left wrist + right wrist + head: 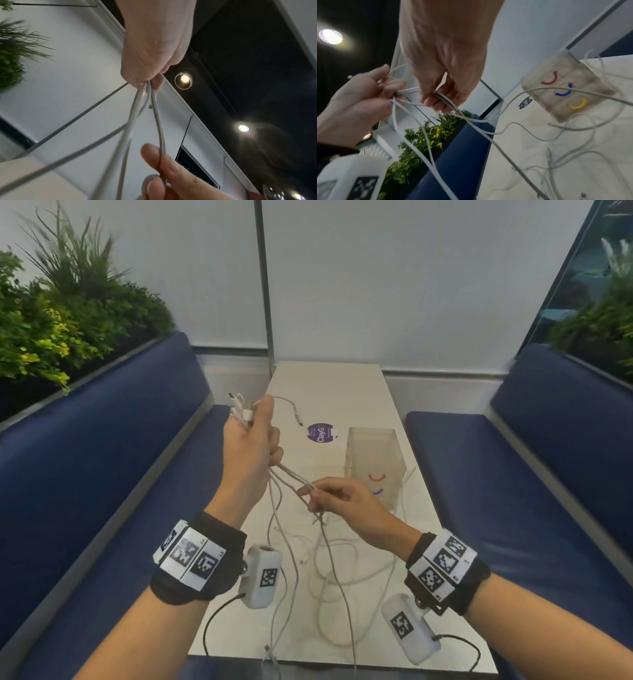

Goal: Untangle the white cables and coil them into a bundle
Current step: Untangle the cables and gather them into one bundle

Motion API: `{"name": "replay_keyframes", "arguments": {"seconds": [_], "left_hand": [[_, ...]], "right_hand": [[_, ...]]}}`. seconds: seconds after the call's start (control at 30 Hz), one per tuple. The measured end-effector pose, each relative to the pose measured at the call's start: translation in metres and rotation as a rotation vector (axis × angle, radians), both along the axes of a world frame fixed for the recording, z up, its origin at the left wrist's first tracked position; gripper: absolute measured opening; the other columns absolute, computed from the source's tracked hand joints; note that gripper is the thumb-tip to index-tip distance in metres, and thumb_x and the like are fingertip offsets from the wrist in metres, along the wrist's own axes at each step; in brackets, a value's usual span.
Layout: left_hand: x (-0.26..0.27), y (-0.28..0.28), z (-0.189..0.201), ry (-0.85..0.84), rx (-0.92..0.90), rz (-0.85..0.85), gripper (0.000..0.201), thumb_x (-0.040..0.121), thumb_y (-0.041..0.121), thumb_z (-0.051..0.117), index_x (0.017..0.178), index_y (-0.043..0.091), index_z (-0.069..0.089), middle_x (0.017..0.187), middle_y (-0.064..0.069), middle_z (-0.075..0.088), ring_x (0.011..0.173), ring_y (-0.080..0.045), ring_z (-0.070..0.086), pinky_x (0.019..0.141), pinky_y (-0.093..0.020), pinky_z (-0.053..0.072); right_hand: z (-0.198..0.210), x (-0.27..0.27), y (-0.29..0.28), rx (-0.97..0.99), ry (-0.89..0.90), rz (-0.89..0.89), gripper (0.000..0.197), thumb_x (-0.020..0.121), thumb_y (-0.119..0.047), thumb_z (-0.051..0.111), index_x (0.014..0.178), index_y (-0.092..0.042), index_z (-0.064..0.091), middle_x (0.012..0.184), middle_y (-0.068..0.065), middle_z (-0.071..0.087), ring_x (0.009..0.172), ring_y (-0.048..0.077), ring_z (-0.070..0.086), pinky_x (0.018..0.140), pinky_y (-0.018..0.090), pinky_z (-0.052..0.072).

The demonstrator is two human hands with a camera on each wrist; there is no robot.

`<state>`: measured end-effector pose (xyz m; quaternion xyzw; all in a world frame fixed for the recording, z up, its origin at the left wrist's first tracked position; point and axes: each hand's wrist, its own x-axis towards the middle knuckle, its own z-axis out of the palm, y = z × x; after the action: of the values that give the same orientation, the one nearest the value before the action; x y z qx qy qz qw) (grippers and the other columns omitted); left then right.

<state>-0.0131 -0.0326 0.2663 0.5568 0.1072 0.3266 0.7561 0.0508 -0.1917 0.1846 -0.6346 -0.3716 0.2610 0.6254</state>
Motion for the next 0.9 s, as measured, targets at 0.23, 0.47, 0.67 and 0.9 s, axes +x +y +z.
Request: {"name": "replay_keyframes", "arguments": {"seconds": [0.23,0.47,0.67,0.9], "left_hand": [[-0.006,0.000,0.013,-0.058,-0.045,0.062,0.046,0.105,0.031,0.046,0.063,0.023,0.030,0.063,-0.003,0.013,0.046,-0.010,0.013,0.045,-0.028,0.009],[-0.016,0.005,0.033,-0.157,-0.034,0.076,0.045,0.105,0.031,0.046,0.062,0.025,0.036,0.070,-0.009,0.012,0.047,-0.011,0.013,0.044,-0.028,0.010],[-0.025,0.027,0.051,-0.240,-0.060,0.137,0.055,0.105,0.033,0.045,0.051,0.026,0.041,0.060,-0.001,0.014,0.042,-0.010,0.014,0.039,-0.022,0.014],[-0.029,0.040,0.060,-0.254,-0.027,0.135,0.048,0.104,0.035,0.046,0.059,0.026,0.031,0.062,-0.001,0.012,0.046,-0.011,0.011,0.040,-0.022,0.013]], "right_hand": [[0.000,0.008,-0.004,-0.023,-0.123,-0.109,0.016,0.090,-0.020,0.069,0.095,-0.007,0.077,0.095,0.008,0.074,0.086,0.022,0.066,0.081,0.037,0.055],[-0.023,0.002,-0.018,-0.254,-0.028,0.256,0.038,0.103,-0.036,0.042,0.080,-0.008,0.052,0.079,0.013,0.071,0.079,0.022,0.051,0.078,0.033,0.039],[-0.052,0.021,-0.044,-0.643,-0.337,0.206,0.043,0.092,-0.059,0.051,0.089,-0.018,0.063,0.095,-0.005,0.069,0.097,0.012,0.061,0.095,0.027,0.044],[-0.057,0.037,-0.069,-1.084,-0.468,0.199,0.050,0.101,-0.049,0.036,0.081,-0.017,0.069,0.097,0.002,0.068,0.088,0.016,0.057,0.090,0.033,0.043]]}}
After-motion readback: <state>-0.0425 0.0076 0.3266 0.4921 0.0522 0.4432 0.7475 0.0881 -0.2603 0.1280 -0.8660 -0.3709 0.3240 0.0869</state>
